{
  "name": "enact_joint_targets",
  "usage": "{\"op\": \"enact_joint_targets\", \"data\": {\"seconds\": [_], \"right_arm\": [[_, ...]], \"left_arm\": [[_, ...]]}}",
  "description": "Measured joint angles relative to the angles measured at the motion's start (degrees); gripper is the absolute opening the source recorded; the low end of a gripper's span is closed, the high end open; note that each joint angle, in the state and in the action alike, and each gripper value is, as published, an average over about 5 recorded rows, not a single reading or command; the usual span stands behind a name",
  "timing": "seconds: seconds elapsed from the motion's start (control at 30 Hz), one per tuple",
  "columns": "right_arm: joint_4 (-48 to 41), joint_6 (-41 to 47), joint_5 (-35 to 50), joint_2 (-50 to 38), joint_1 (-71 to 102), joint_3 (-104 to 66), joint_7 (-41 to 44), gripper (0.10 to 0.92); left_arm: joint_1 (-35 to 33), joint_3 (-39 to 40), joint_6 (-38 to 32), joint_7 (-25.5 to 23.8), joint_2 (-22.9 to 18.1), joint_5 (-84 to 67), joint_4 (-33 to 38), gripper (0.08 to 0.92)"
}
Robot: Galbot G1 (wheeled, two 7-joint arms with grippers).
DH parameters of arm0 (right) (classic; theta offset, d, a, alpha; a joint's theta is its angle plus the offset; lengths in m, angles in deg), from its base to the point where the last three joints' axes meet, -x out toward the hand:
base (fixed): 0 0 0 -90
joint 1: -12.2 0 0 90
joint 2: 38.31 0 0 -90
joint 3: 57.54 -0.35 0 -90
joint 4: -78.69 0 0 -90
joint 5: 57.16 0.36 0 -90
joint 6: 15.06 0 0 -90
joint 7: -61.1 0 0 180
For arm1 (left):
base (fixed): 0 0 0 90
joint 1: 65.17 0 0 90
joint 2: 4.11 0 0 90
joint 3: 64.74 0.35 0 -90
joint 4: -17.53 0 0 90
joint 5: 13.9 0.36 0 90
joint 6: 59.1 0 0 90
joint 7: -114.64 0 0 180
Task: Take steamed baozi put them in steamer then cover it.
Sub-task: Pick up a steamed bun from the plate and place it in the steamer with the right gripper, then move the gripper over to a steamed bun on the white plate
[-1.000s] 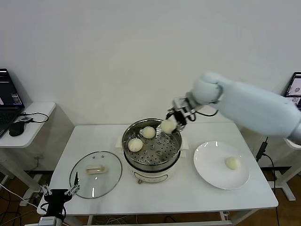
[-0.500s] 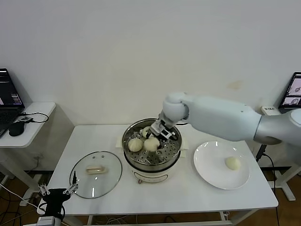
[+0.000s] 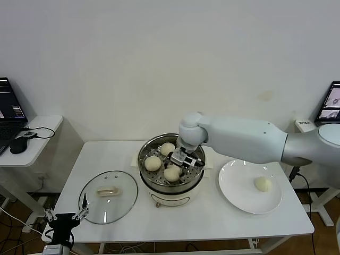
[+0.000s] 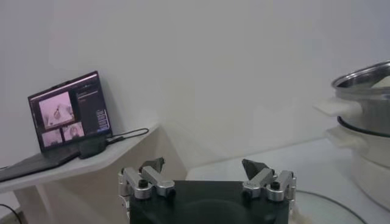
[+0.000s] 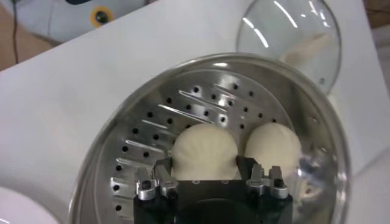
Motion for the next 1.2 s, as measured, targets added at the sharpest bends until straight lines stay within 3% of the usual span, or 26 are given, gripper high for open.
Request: {"op": "enact_joint_targets", "data": {"seconds": [0.27,0.6,0.87,1.2], "right_arm": [[0.3,-0.6,0.7,-1.0,-1.1,-0.6,-0.9,0.816],[2.8,8.8,4.8,-7.3,-4.0,-3.8,-1.3,0.823],[6.8,19.4,7.4,-19.4,-3.6,-6.4,-1.3,0.823],[8.6,22.6,3.2,-34.2,5.6,-14.1,0.5,0.823]], "left_arm": [[0.5,0.0,0.0,0.0,0.4,0.0,-0.2,0.823],[1.3,-0.5,0.3,-0.2,1.7,0.1,-0.2,0.823],[1.6,0.4,0.3,-0.3,2.5,0.7,-0.4,0.823],[1.4,1.4,0.4,-0.4,2.8,1.4,-0.2,0.823]]}}
